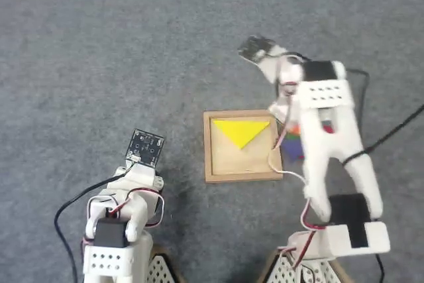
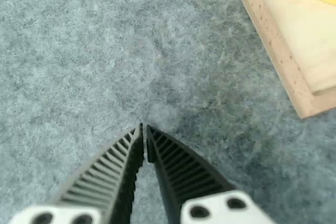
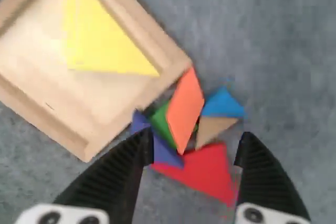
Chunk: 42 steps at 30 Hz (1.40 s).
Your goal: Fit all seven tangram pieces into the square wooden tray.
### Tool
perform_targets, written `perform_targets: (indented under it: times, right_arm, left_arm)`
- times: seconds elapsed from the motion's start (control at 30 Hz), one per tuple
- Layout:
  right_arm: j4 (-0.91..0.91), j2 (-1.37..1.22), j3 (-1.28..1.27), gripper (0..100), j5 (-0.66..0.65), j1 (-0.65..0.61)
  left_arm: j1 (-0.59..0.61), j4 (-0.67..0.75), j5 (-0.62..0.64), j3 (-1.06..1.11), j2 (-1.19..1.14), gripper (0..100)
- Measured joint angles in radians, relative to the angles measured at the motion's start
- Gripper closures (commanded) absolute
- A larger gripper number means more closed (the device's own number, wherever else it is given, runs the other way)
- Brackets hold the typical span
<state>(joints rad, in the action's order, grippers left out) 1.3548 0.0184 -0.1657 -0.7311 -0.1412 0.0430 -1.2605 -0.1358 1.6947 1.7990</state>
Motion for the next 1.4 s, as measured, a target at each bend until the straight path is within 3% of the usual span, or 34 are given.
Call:
perform_targets:
  times: [0.2, 0.47, 0.7, 0.87, 1.1, 1.4]
  right_arm:
    - [-0.123, 0.002, -0.193, 71.8, 0.029, 0.150]
    - [-0.163, 0.002, -0.241, 71.9, 0.247, 0.189]
    - [-0.222, -0.176, -0.232, 71.7, 0.677, 0.307]
    - [-0.203, -0.321, -0.072, 71.7, 0.939, 0.333]
    - [-0.044, -0.506, 0.224, 71.7, 1.082, 0.345]
    - [-0.031, -0.545, 0.362, 71.7, 1.140, 0.374]
  left_arm:
    - [0.000, 0.000, 0.000, 0.000, 0.000, 99]
    - [0.000, 0.000, 0.000, 0.000, 0.000, 99]
    - [0.000, 0.000, 0.000, 0.000, 0.000, 99]
    - [0.000, 0.000, 0.000, 0.000, 0.000, 99]
    - [0.000, 0.000, 0.000, 0.000, 0.000, 99]
    - [0.000, 0.000, 0.000, 0.000, 0.000, 99]
